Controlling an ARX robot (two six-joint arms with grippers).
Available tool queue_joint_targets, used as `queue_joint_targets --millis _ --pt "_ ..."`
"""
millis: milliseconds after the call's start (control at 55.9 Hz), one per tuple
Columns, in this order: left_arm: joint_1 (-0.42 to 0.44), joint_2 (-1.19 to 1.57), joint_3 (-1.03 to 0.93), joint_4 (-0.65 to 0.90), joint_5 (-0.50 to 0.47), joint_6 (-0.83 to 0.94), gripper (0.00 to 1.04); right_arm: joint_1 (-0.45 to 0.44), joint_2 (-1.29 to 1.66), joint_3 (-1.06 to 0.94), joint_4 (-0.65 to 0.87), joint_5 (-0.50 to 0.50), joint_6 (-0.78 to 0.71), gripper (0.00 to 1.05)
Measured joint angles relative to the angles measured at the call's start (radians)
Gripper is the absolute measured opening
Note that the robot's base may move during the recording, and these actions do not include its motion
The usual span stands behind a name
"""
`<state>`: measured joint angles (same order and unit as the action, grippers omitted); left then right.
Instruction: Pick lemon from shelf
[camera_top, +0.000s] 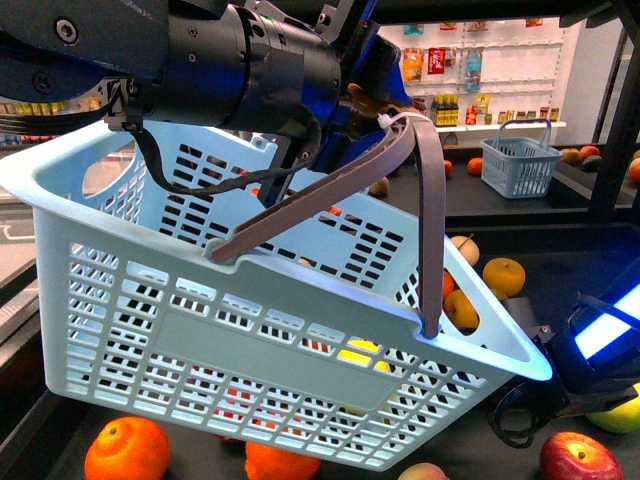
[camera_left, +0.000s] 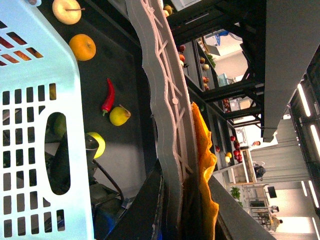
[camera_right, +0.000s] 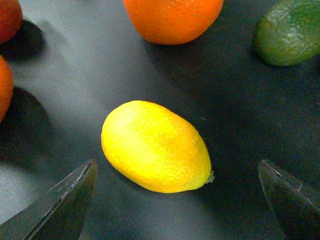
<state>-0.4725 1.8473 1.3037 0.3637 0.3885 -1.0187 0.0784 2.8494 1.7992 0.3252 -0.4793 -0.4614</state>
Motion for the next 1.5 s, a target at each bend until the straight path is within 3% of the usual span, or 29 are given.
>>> queue_joint_targets --millis 232,948,1180,1502 --pt "0.000 0.000 0.000 0.000 0.000 0.000 0.13 0.025 0.036 0.053 -0.036 -0.029 -0.034 0.97" --pt "0.000 0.000 0.000 0.000 -0.003 0.004 0.13 0.054 0.329 0.552 -0.185 0.113 -0.032 0.97" --pt "0.000 0.000 0.000 0.000 -0.004 0.004 0.13 0.055 0.349 0.598 -0.192 0.136 0.003 0.67" --pt "0.000 0.000 0.000 0.000 -0.002 0.002 0.13 0.021 0.233 0.397 -0.109 0.140 0.049 0.63"
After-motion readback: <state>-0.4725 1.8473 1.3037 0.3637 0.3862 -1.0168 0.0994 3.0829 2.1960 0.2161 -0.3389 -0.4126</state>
